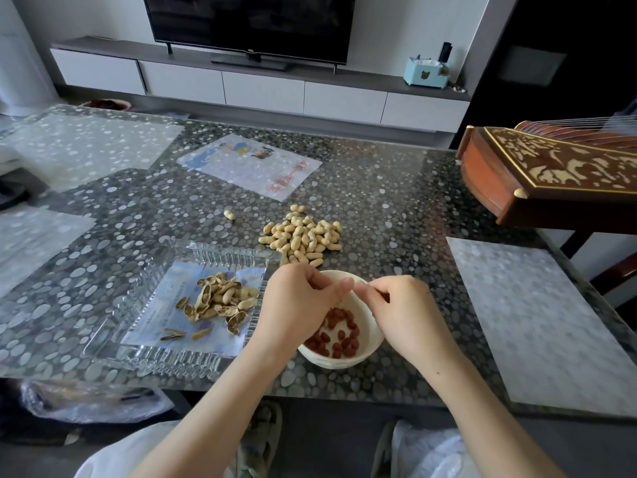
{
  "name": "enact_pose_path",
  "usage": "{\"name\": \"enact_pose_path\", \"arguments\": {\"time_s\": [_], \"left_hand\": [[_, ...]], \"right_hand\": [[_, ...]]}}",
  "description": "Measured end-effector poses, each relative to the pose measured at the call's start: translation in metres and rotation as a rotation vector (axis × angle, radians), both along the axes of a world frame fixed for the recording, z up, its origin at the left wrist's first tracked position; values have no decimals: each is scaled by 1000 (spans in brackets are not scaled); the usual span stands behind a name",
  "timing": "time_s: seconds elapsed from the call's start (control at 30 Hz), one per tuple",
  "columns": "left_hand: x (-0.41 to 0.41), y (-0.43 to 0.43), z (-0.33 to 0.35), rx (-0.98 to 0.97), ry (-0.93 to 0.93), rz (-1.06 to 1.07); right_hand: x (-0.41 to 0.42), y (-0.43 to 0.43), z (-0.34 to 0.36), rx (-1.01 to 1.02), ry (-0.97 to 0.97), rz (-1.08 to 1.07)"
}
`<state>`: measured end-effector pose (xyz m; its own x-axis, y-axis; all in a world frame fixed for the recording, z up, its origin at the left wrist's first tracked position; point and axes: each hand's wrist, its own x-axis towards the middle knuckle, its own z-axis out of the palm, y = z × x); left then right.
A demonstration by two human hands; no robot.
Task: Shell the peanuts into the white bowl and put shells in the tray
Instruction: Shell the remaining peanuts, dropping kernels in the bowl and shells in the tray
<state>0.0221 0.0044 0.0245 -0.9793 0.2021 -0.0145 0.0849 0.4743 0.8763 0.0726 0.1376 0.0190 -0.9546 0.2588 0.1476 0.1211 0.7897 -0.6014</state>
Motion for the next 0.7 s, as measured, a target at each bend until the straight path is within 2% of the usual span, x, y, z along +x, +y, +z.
{"name": "enact_pose_path", "arguments": {"time_s": [0.1, 0.23, 0.3, 0.37, 0.5, 0.63, 0.7], "left_hand": [[-4, -5, 1, 1, -15, 6], [-15, -29, 10, 205, -166, -20], [-24, -47, 13, 267, -223, 26], [-34, -66, 12, 239, -200, 115], [-52, -97, 5, 0, -50, 263], [-64, -109, -1, -128, -32, 309], [-67, -111, -3, -166, -29, 287]], "right_hand": [[-3, 1, 0, -42, 10, 11], [-7, -1, 4, -236, 24, 24], [-11, -10, 9, -301, 39, 51], [-18, -23, 15, -301, 59, 116], [-42, -63, 17, -175, 50, 289], [-69, -94, 2, 90, -52, 393], [-78, -96, -1, 140, -95, 386]]}}
